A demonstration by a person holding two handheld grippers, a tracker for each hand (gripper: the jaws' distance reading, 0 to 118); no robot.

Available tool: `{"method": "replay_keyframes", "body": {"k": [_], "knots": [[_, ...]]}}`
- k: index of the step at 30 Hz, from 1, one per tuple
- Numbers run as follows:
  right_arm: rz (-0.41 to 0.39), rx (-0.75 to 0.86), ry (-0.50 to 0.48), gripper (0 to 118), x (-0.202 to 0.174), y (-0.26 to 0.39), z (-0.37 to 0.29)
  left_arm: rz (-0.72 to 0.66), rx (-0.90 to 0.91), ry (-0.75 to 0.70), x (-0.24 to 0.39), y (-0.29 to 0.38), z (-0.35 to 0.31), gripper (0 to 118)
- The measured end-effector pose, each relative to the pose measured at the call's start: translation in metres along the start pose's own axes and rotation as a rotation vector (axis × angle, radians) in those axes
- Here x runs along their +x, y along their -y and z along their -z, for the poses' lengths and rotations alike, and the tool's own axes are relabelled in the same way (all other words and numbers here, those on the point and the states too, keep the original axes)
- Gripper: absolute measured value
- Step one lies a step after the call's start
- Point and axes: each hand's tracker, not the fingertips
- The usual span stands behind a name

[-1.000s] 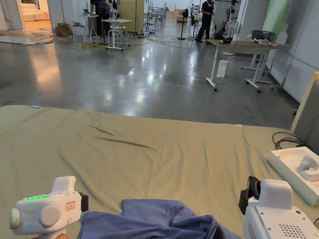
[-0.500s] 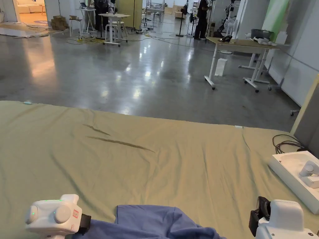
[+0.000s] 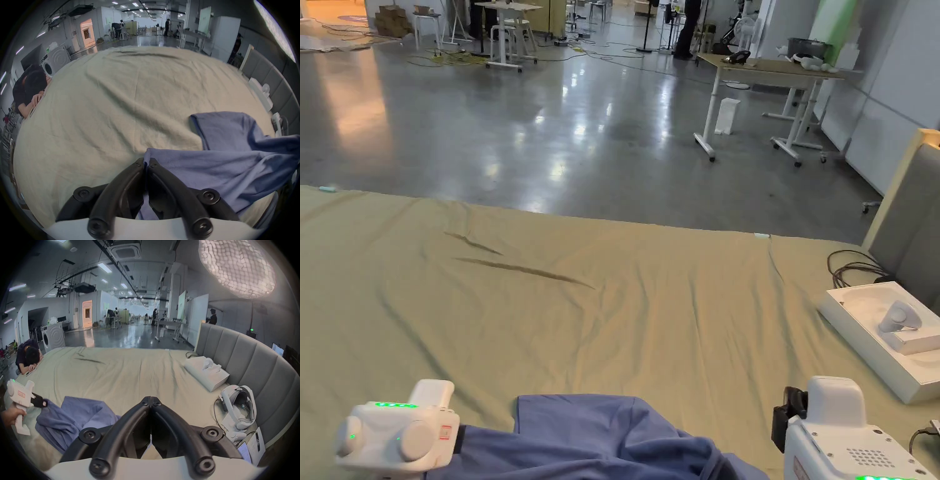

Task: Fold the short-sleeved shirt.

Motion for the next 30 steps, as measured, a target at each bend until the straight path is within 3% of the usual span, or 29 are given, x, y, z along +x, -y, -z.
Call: {"method": "replay_keyframes", "body": {"k": [5, 6, 10, 11, 15, 20, 24, 26, 27, 28, 29, 30], "knots": [[0.001, -0.222, -0.068, 0, 0.015, 0.001, 0.044, 0.014, 0.084, 0.027, -0.005, 0.010, -0.043, 4], [-0.013, -0.262, -0.075, 4, 0.017, 0.004, 0.054, 0.016, 0.101, 0.037, -0.006, 0.012, -0.051, 4], [-0.079, -0.420, -0.126, 40, 0.019, 0.017, 0.088, 0.007, 0.136, 0.050, -0.004, 0.006, -0.040, 4], [-0.087, -0.446, -0.139, 48, 0.018, 0.021, 0.096, 0.002, 0.148, 0.048, 0.022, 0.012, -0.099, 4], [-0.072, -0.584, -0.160, 60, 0.016, 0.037, 0.128, 0.001, 0.163, 0.044, 0.010, 0.030, -0.085, 4], [0.040, -0.730, -0.184, 59, 0.015, 0.061, 0.160, -0.016, 0.156, 0.048, 0.002, 0.041, -0.081, 4], [0.062, -0.745, -0.166, 54, 0.012, 0.074, 0.167, -0.025, 0.146, 0.041, -0.007, 0.047, -0.075, 4], [0.062, -0.730, -0.149, 44, 0.007, 0.076, 0.165, -0.027, 0.139, 0.040, -0.012, 0.051, -0.070, 4], [0.058, -0.725, -0.143, 31, 0.005, 0.077, 0.164, -0.023, 0.138, 0.032, -0.006, 0.049, -0.074, 4], [0.041, -0.718, -0.141, 31, 0.004, 0.077, 0.161, -0.024, 0.138, 0.032, -0.006, 0.051, -0.073, 4], [0.020, -0.704, -0.143, 24, 0.002, 0.078, 0.160, -0.025, 0.138, 0.033, -0.006, 0.053, -0.071, 4], [0.010, -0.698, -0.148, 8, 0.002, 0.080, 0.160, -0.026, 0.138, 0.033, -0.006, 0.055, -0.070, 4]]}}
